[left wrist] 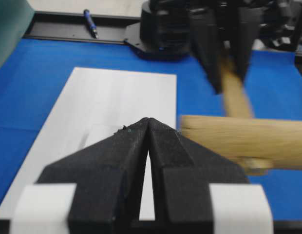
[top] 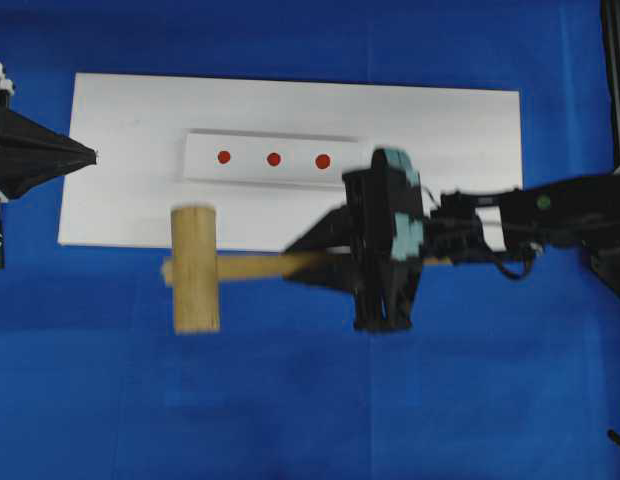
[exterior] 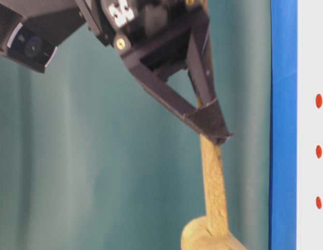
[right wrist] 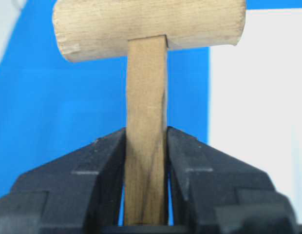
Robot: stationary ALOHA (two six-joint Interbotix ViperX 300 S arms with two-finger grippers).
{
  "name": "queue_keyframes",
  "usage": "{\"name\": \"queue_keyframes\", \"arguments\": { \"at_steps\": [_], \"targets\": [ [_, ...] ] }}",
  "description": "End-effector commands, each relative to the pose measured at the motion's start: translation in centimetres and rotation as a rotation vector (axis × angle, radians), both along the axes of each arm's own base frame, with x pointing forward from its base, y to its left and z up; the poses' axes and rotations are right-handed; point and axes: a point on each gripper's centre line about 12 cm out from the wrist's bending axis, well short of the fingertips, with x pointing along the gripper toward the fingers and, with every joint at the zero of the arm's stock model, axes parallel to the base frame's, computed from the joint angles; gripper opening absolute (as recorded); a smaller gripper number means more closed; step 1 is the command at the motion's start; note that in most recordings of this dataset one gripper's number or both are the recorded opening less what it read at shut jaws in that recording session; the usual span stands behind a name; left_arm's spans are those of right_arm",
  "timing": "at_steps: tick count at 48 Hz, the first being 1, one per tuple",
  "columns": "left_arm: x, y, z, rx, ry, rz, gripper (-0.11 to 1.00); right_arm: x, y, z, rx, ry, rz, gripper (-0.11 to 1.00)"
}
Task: Hit the mark with a hammer.
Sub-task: 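Grasp the wooden mallet handle near its end with the right gripper and lift, then carry the mallet over the board, head pointing toward the left gripper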
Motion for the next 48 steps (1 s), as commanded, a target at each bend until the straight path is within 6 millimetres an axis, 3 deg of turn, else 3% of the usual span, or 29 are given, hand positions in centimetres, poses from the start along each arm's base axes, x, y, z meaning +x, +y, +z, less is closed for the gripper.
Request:
{"name": "queue_keyframes", "arguments": {
  "at_steps": [1,7,15,28,48],
  "targets": [
    [0.2,0.0,0.6,-0.014,-0.021,0.001,0.00,0.1,-2.0,1.6,-0.028,-0.047,-0.038,0.10],
    [0.2,0.0,0.6,-0.033,-0.019,0.002,0.00,0.2,-5.0,1.6,-0.077,-0.042,-0.092,0.10],
    [0.1,0.0,0.5,-0.047,-0.016,0.004,0.00,0.2,-7.4,1.7,-0.137,-0.041,-0.131,0.10],
    [0.2,0.0,0.6,-0.048,-0.019,0.004,0.00,0.2,-8.1,1.9,-0.220,-0.057,-0.118,0.10],
    [0.2,0.1,0.6,-0.052,-0.023,0.005,0.00,0.4,-9.7,3.2,-0.649,-0.139,-0.033,0.10]
  ]
}}
